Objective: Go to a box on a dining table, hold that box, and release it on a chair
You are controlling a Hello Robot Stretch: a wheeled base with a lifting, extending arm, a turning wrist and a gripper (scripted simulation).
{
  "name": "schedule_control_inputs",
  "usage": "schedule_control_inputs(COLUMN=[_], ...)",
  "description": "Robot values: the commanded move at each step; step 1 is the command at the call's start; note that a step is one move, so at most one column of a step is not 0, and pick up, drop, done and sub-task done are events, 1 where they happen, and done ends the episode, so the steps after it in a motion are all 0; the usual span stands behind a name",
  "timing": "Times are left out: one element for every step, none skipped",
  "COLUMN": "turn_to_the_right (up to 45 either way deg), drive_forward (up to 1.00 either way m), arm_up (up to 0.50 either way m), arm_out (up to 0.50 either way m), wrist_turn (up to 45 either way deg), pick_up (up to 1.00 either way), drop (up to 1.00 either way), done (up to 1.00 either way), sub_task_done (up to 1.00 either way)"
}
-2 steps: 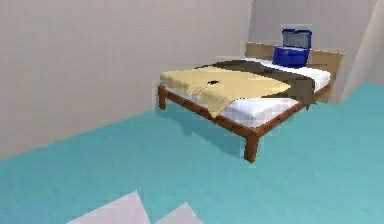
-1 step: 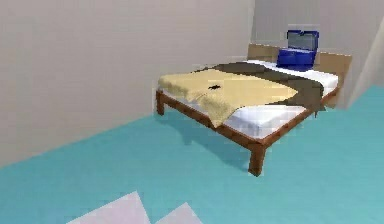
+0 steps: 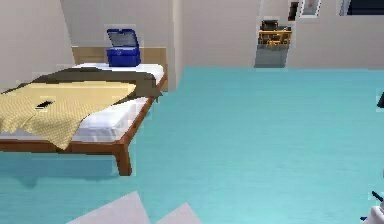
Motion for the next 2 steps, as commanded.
schedule_control_inputs(turn_to_the_right=[21.0,0.0], drive_forward=[0.0,1.0], arm_up=[0.0,0.0], arm_out=[0.0,0.0], wrist_turn=[0.0,0.0], pick_up=[0.0,0.0], drop=[0.0,0.0], done=[0.0,0.0], sub_task_done=[0.0,0.0])
